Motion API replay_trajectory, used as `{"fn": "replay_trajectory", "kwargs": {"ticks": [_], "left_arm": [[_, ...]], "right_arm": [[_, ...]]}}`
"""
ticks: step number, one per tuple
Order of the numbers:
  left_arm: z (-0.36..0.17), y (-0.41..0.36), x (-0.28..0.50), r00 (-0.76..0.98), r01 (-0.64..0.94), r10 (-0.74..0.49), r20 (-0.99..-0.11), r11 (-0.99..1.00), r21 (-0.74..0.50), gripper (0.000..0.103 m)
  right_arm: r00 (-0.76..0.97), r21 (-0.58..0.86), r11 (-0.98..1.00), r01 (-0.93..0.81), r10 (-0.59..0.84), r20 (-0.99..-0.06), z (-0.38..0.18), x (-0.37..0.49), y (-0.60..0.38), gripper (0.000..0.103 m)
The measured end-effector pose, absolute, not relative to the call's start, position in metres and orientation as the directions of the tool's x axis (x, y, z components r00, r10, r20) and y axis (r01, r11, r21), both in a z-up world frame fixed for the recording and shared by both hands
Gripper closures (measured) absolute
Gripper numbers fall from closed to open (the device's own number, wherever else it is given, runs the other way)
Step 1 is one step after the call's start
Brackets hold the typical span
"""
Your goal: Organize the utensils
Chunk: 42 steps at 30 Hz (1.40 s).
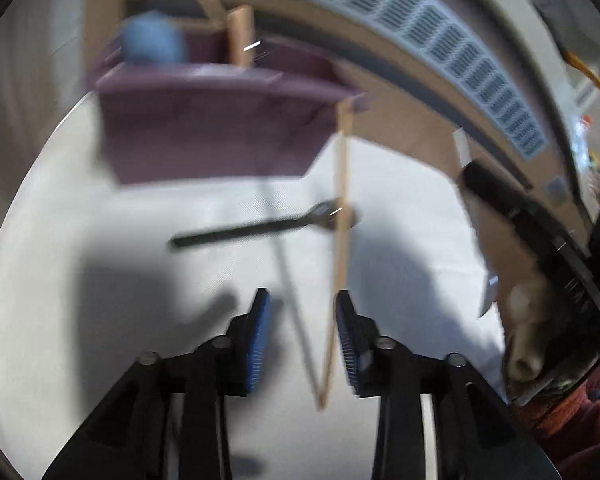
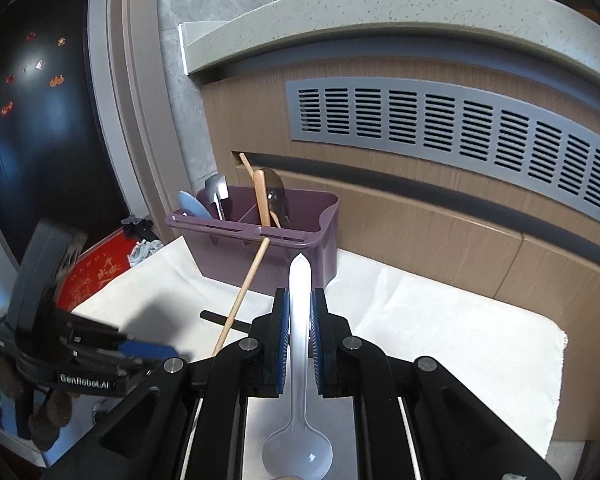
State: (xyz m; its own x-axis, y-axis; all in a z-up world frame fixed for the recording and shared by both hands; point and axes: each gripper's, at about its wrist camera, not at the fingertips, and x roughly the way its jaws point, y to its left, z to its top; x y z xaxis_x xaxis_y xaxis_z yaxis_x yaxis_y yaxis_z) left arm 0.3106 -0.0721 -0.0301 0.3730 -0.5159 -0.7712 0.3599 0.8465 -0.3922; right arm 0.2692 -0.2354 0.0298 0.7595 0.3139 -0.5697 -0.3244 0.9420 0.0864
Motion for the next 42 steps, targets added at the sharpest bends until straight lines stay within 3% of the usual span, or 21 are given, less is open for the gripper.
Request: {"fn": "replay_trajectory", "kwargs": {"ticks": [1,6,9,12,17,20,26,32,35,42], "left_arm": [[-0.028,-0.079,0.314,0.371,0.372,-0.520,-0.770,0.842,-0.390,0.057],[-0.033,-0.100,0.349,0.338,0.364,-0.527,-0.780,0.837,-0.408,0.057],[-0.055,-0.121,0.371,0.248,0.322,-0.475,-0.844,0.862,-0.391,0.057],[-0.070,-0.132,0.372,0.241,0.328,-0.398,-0.885,0.892,-0.312,0.064],[-0.070,-0.144,0.363,0.366,0.359,-0.250,-0.897,0.927,-0.112,0.095],[-0.068,-0.141,0.355,0.406,0.369,-0.241,-0.882,0.926,-0.083,0.098],[-0.035,-0.105,0.326,0.506,0.346,-0.312,-0.804,0.927,-0.142,0.098],[0.008,-0.054,0.304,0.600,0.326,-0.410,-0.687,0.910,-0.258,0.098],[0.053,-0.027,0.299,0.686,0.323,-0.452,-0.570,0.891,-0.318,0.097],[0.165,0.024,0.307,0.877,0.381,-0.445,-0.179,0.873,-0.305,0.097]], "right_arm": [[0.761,0.088,0.943,-0.321,0.311,-0.570,0.030,0.269,-0.238,0.093],[0.757,0.114,0.950,-0.292,0.302,-0.580,0.024,0.270,-0.254,0.093],[0.757,0.130,0.954,-0.272,0.295,-0.583,0.019,0.270,-0.263,0.093],[0.754,0.134,0.958,-0.253,0.283,-0.593,0.014,0.269,-0.271,0.093],[0.756,0.107,0.969,-0.224,0.242,-0.608,0.003,0.269,-0.279,0.093],[0.754,0.119,0.970,-0.211,0.239,-0.611,-0.002,0.270,-0.280,0.093],[0.743,0.166,0.953,-0.254,0.303,-0.597,0.005,0.269,-0.275,0.093],[0.741,0.197,0.938,-0.284,0.345,-0.575,0.017,0.274,-0.260,0.093],[0.766,0.209,0.933,-0.294,0.361,-0.533,0.035,0.275,-0.251,0.093],[0.883,0.142,0.901,-0.411,0.432,-0.185,0.153,0.292,-0.221,0.093]]}}
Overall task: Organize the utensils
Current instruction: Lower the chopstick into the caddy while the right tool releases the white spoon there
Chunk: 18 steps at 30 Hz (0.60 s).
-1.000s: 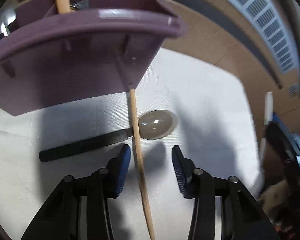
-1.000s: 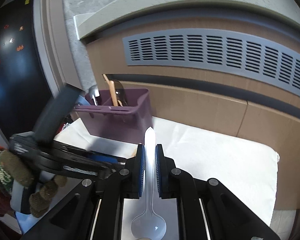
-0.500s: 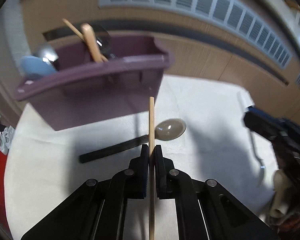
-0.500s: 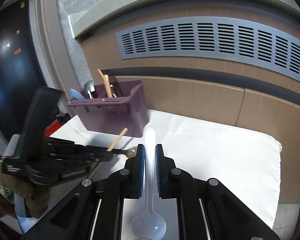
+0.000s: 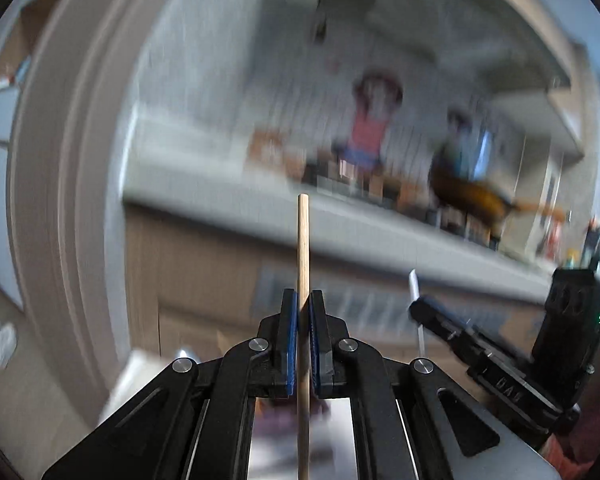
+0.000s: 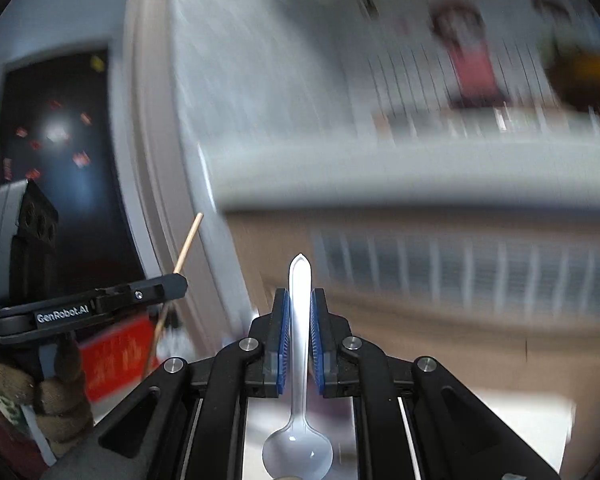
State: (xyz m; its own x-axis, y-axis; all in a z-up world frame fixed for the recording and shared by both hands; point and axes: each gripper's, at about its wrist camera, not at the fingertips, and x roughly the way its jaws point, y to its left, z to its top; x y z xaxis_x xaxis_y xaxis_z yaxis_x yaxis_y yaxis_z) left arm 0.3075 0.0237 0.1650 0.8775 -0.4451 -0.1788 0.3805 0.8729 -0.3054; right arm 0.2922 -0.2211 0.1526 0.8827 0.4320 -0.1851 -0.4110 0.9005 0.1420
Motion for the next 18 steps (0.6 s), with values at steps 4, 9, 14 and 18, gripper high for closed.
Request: {"fn": "replay_trajectory", "kwargs": {"ticks": [4,9,14,18], "left_arm": [[0.162,0.039,0.336,0.924,0.316,-0.366,-0.108,0.892,-0.322,0.097],[0.120,0.024,0.370,0.960,0.228,-0.268,-0.085,0.918,-0.325,0.097],[0.096,0.012,0.388,0.976,0.193,-0.213,-0.037,0.936,-0.294,0.097],[0.087,0.003,0.393,0.979,0.187,-0.201,-0.023,0.942,-0.277,0.097]], "right_arm": [[0.885,0.164,0.888,-0.430,0.450,-0.118,0.165,0.328,-0.206,0.093],[0.881,0.162,0.898,-0.410,0.436,-0.186,0.133,0.370,-0.190,0.093],[0.878,0.108,0.912,-0.396,0.410,-0.247,0.099,0.391,-0.188,0.093],[0.874,0.117,0.914,-0.387,0.405,-0.268,0.082,0.404,-0.191,0.093]]}}
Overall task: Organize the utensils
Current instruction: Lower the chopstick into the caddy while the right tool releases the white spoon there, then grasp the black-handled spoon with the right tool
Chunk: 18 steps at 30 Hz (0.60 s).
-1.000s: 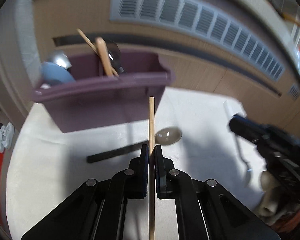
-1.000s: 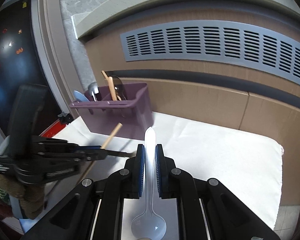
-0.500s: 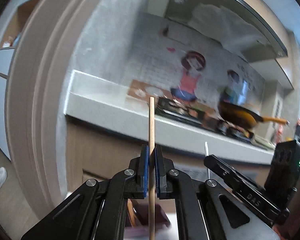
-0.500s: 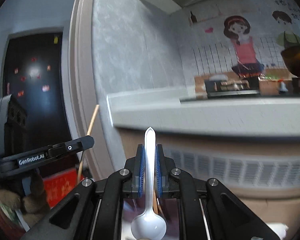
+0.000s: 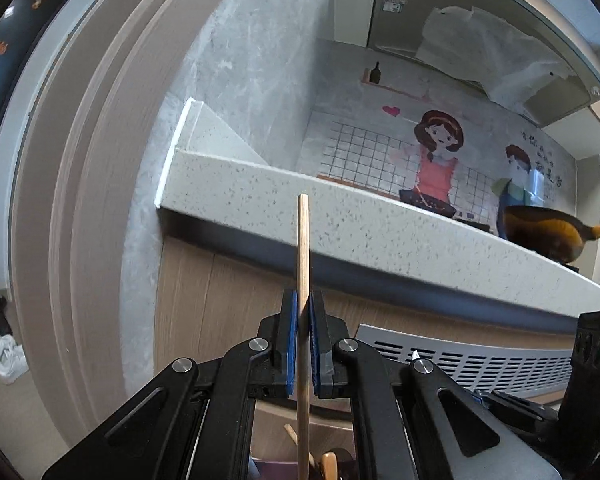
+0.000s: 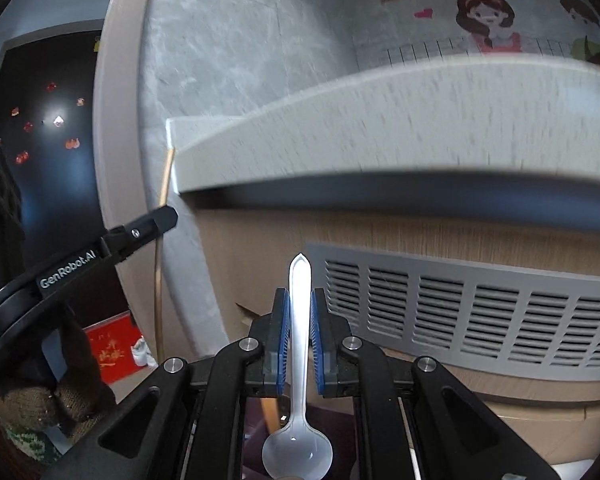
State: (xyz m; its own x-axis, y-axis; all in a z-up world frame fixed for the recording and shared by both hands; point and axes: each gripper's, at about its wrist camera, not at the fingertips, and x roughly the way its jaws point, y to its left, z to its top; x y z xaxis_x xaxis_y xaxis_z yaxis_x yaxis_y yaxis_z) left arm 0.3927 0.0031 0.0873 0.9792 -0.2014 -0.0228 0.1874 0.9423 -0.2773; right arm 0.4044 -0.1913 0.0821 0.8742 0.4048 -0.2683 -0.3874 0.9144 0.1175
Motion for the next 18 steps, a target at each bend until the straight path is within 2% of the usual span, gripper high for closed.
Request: {"fn": "replay_trajectory", "kwargs": {"ticks": [5,7,9,11,12,16,18], "left_arm": [[0.072,0.001,0.398,0.978,0.194,-0.207,-0.015,0.939,-0.284,0.095],[0.064,0.003,0.398,0.974,0.202,-0.223,-0.041,0.934,-0.293,0.093],[0.059,0.007,0.394,0.967,0.210,-0.242,-0.076,0.932,-0.295,0.082],[0.056,0.013,0.386,0.960,0.215,-0.259,-0.105,0.925,-0.314,0.059],[0.056,0.017,0.384,0.957,0.213,-0.264,-0.120,0.922,-0.323,0.057],[0.051,0.038,0.367,0.927,0.171,-0.277,-0.253,0.912,-0.371,0.056],[0.045,0.047,0.352,0.903,0.138,-0.267,-0.337,0.922,-0.361,0.055]], "right_arm": [[0.870,0.122,0.911,-0.395,0.413,-0.270,0.072,0.410,-0.193,0.093],[0.829,0.148,0.894,-0.422,0.447,-0.335,0.065,0.415,-0.192,0.092],[0.799,0.163,0.888,-0.431,0.459,-0.389,0.060,0.414,-0.193,0.092],[0.800,0.145,0.894,-0.424,0.444,-0.404,0.059,0.403,-0.196,0.091],[0.800,0.136,0.895,-0.425,0.441,-0.407,0.061,0.395,-0.199,0.089],[0.782,0.102,0.880,-0.463,0.460,-0.420,0.071,0.358,-0.206,0.083],[0.728,0.088,0.847,-0.524,0.499,-0.470,0.067,0.343,-0.204,0.078]]}}
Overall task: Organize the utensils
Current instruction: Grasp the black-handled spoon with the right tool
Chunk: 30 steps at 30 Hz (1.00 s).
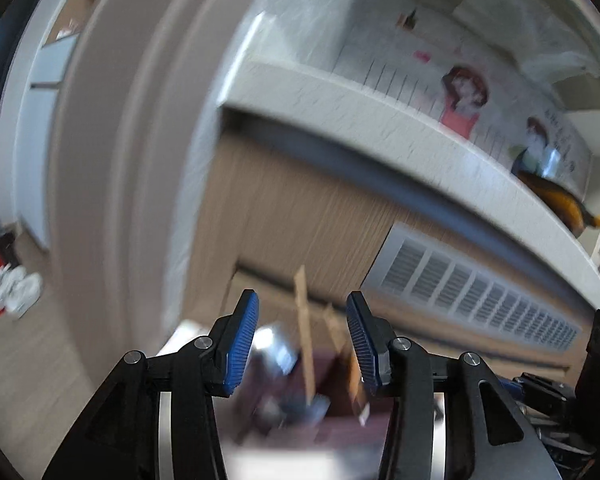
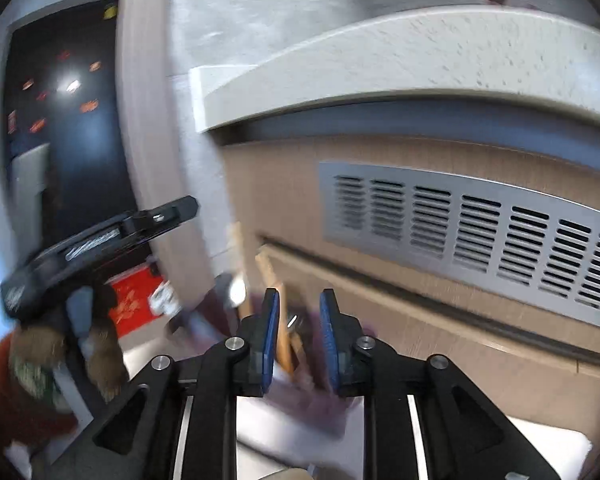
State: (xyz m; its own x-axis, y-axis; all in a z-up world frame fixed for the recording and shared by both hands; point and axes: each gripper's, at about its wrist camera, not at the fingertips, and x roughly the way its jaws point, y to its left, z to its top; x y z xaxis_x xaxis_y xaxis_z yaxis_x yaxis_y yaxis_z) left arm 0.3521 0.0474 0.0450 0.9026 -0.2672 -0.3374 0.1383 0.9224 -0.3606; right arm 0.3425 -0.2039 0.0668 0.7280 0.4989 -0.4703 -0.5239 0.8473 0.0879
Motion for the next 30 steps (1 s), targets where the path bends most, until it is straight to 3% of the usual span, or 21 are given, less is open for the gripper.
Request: {"fn": "replay_trajectory", "kwargs": {"ticks": [3,5,10,15,20,30], "left_arm": [[0.027,0.052,0.328,0.846,0.117,-0.253,-0.470,0.947,-0.300,0.053],[0.011,0.053,0.315,0.790,0.123,-0.262,-0.554,0.953,-0.275,0.053],[-0.034,0.055,0.273,0.651,0.130,-0.279,-0.706,0.957,-0.258,0.053],[-0.060,0.055,0.241,0.551,0.153,-0.302,-0.778,0.953,-0.262,0.053],[-0.071,0.046,0.233,0.467,0.190,-0.345,-0.814,0.938,-0.289,0.053],[-0.078,0.017,0.237,0.425,0.239,-0.330,-0.843,0.939,-0.248,0.053]], "right_arm": [[0.571,0.065,0.769,-0.636,0.525,-0.631,0.037,0.326,-0.188,0.074],[0.518,-0.010,0.737,-0.676,0.465,-0.718,0.009,0.317,-0.171,0.073],[0.480,-0.108,0.696,-0.710,0.367,-0.796,-0.033,0.322,-0.150,0.074],[0.489,-0.152,0.712,-0.685,0.296,-0.821,-0.053,0.353,-0.146,0.074],[0.402,0.012,0.769,-0.639,0.347,-0.848,-0.057,0.371,-0.161,0.073],[0.296,0.083,0.726,-0.683,0.379,-0.877,-0.057,0.291,-0.155,0.070]]}}
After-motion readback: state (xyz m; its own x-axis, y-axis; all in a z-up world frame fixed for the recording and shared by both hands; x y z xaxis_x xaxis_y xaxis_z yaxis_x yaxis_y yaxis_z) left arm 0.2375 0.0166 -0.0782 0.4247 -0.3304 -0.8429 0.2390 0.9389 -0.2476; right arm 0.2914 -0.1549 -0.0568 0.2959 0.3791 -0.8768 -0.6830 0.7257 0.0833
